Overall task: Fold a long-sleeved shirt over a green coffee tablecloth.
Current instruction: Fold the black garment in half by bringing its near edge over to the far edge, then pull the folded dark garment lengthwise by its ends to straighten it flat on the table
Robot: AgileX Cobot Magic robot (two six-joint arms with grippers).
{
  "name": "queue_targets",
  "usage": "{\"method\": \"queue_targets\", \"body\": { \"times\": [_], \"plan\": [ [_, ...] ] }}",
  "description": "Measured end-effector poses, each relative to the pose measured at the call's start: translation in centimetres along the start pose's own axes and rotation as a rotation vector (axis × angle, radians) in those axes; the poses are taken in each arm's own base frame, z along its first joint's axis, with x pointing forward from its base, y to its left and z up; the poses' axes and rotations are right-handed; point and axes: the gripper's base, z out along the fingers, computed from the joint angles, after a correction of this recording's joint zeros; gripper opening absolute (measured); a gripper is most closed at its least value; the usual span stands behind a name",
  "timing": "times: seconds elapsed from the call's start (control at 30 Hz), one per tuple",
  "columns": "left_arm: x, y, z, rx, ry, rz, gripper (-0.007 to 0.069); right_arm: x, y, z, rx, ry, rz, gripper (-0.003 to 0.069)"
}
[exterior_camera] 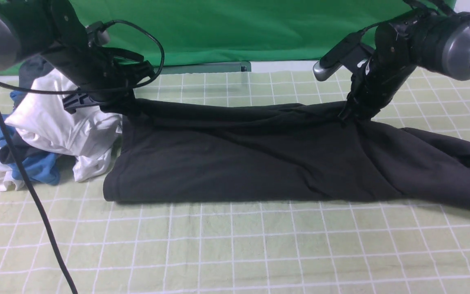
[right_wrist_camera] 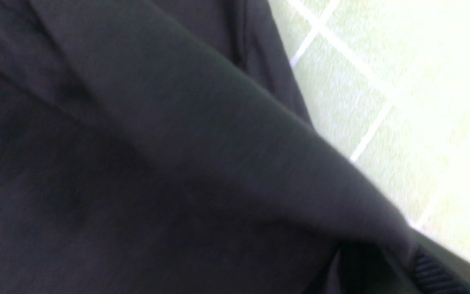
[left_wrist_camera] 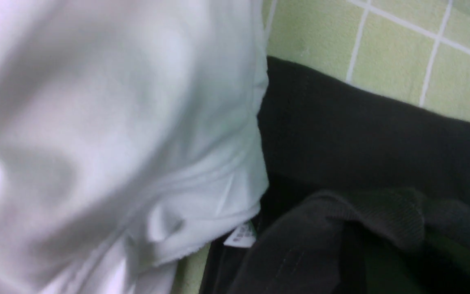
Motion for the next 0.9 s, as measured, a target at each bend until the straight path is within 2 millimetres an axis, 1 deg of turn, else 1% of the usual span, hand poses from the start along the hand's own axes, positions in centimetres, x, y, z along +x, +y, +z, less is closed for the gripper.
{"method": "queue_targets", "body": {
  "times": [0.03, 0.1, 0.13, 0.17, 0.23, 0.3, 0.33, 0.4, 0.43, 0.47, 0.5, 0.6, 0.63, 0.67, 0.73, 0.8, 0.83, 0.9],
  "plan": [
    [0.0, 0.0, 0.0, 0.000, -0.003, -0.002, 0.0069, 0.0, 0.0, 0.0, 0.001, -0.004, 0.000, 0.0085],
    [-0.2, 0.0, 0.0, -0.008, -0.019, -0.008, 0.0136, -0.3, -0.1, 0.1, 0.009, -0.026, 0.007, 0.0167],
    [-0.3, 0.1, -0.1, -0.007, -0.020, -0.010, 0.0142, -0.4, -0.1, 0.1, 0.010, -0.028, 0.008, 0.0185],
    [-0.5, 0.0, -0.3, -0.010, -0.029, -0.004, 0.0195, -0.6, -0.3, -0.1, 0.014, -0.032, 0.019, 0.0249],
    [-0.8, -0.1, -0.8, -0.025, -0.027, 0.013, 0.0261, -0.8, -0.6, -0.6, 0.016, -0.025, 0.036, 0.0341],
    [-1.2, -0.4, -1.6, -0.038, -0.020, 0.031, 0.0320, -1.1, -1.0, -1.7, 0.015, 0.004, 0.052, 0.0406],
    [-1.5, -0.5, -2.1, -0.043, -0.017, 0.038, 0.0342, -1.2, -1.2, -2.4, 0.013, 0.020, 0.059, 0.0424],
    [-1.8, -0.8, -2.8, -0.045, -0.008, 0.050, 0.0359, -1.3, -1.5, -3.5, 0.012, 0.042, 0.067, 0.0429],
    [-2.0, -1.0, -3.3, -0.042, -0.001, 0.062, 0.0361, -1.3, -1.6, -4.3, 0.012, 0.053, 0.072, 0.0422],
    [-2.1, -1.6, -3.9, -0.029, 0.016, 0.094, 0.0349, -1.3, -1.9, -5.8, 0.014, 0.064, 0.092, 0.0391],
    [-1.9, -2.4, -4.4, -0.010, 0.039, 0.137, 0.0310, -1.1, -2.1, -7.2, 0.009, 0.082, 0.109, 0.0317],
    [-0.7, -4.6, -4.5, 0.024, 0.079, 0.229, 0.0194, -1.0, -2.4, -9.6, -0.002, 0.067, 0.131, 0.0131],
    [0.1, -5.9, -4.4, 0.039, 0.092, 0.280, 0.0134, -0.9, -2.4, -10.5, -0.009, 0.055, 0.139, 0.0077],
    [1.3, -7.7, -4.1, 0.057, 0.108, 0.343, 0.0083, -0.8, -2.3, -11.3, -0.017, 0.042, 0.143, 0.0044],
    [3.1, -10.3, -3.6, 0.086, 0.120, 0.427, 0.0031, -0.6, -2.2, -12.4, -0.030, 0.026, 0.150, 0.0015],
    [5.0, -12.9, -2.6, 0.112, 0.121, 0.498, 0.0013, -0.4, -2.1, -13.3, -0.042, 0.013, 0.156, 0.0003],
    [5.8, -13.8, -1.9, 0.123, 0.122, 0.521, 0.0009, -0.4, -2.1, -13.6, -0.046, 0.009, 0.158, 0.0000],
    [6.9, -14.9, -0.2, 0.131, 0.130, 0.546, 0.0005, -0.3, -2.1, -14.0, -0.055, 0.003, 0.158, -0.0003]
  ]
}}
